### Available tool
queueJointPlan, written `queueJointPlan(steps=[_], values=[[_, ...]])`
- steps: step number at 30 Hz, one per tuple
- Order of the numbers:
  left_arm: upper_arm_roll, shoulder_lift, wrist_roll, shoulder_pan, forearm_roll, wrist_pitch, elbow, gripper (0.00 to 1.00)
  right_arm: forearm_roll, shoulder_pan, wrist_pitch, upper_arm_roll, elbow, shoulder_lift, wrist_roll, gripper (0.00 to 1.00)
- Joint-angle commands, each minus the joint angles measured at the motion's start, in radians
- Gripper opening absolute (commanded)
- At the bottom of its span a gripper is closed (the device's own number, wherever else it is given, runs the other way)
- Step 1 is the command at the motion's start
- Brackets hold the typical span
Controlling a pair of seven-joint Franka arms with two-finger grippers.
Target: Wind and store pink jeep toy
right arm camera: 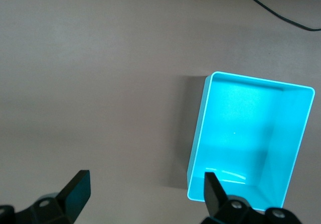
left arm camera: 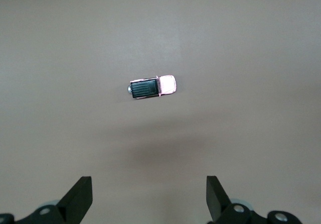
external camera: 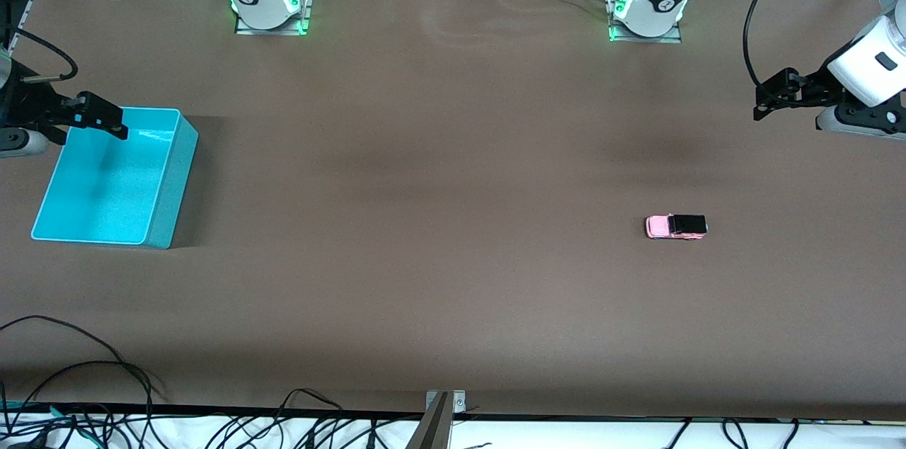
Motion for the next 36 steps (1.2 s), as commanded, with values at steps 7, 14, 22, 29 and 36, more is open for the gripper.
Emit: queueJointPlan(steps=[7,14,22,29,36], values=[[0.002,0.005,0.007,0.04,0.009,-0.035,0.025,1.0,-0.015,0.001,-0.008,0.003,0.028,0.013,0.011,1.0],[0.002,0.008,0.036,0.049,0.011,-0.068,0.023,1.0,-0.017,0.001,-0.008,0.003,0.028,0.013,0.011,1.0],[0.001,0.043,0.141,0.041,0.012,-0.069,0.025,1.0,-0.017,0.001,-0.009,0.003,0.028,0.013,0.011,1.0],[0.001,0.103,0.307,0.043,0.012,-0.065,0.025,1.0,-0.015,0.001,-0.009,0.003,0.028,0.013,0.009,1.0],[-0.002,0.161,0.394,0.034,0.015,-0.009,0.023,1.0,-0.015,0.001,-0.008,0.003,0.028,0.013,0.011,1.0]])
